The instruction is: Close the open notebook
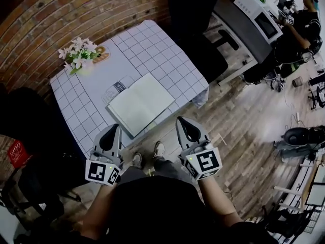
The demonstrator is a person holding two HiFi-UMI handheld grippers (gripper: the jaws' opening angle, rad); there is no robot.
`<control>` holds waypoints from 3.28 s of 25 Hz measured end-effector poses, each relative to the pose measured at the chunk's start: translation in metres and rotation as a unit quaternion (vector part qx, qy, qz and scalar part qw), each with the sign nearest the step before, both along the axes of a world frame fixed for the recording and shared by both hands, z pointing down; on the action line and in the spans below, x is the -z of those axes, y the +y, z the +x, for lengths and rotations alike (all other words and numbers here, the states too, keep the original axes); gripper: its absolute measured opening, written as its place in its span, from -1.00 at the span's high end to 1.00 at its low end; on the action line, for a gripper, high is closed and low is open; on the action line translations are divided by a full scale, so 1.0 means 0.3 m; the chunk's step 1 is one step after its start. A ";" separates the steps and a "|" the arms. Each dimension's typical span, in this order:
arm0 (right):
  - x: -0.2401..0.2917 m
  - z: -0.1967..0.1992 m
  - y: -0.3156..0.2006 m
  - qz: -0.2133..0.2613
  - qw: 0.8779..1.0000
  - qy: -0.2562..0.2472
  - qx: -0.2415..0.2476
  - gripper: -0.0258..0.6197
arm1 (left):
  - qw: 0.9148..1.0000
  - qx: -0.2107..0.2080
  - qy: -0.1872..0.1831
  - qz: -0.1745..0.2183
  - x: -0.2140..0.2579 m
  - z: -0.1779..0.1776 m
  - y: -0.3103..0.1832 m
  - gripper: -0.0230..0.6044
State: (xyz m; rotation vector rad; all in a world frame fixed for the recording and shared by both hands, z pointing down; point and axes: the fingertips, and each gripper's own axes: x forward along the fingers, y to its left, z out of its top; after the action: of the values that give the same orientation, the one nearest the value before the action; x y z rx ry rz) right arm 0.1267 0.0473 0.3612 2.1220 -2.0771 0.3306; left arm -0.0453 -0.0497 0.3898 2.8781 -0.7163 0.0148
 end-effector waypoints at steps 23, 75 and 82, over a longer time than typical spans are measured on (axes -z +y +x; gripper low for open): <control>-0.628 0.270 -0.442 -0.154 0.981 -0.043 0.114 0.45 | 0.984 0.147 -0.080 -0.060 -0.282 -0.031 -0.073 0.84; -0.914 0.269 -0.555 -0.257 0.954 -0.042 0.148 0.18 | 0.905 0.266 -0.098 -0.318 -0.769 -0.079 -0.103 0.43; -0.914 0.267 -0.559 -0.257 0.954 -0.041 0.148 0.18 | 0.886 0.267 -0.085 -0.371 -0.802 -0.051 -0.100 0.30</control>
State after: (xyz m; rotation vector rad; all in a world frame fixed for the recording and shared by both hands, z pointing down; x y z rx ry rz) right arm 0.2067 -0.1205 0.6353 1.5001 -2.0251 0.8231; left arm -0.0607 -0.0797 0.6304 1.9045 -1.1956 0.3818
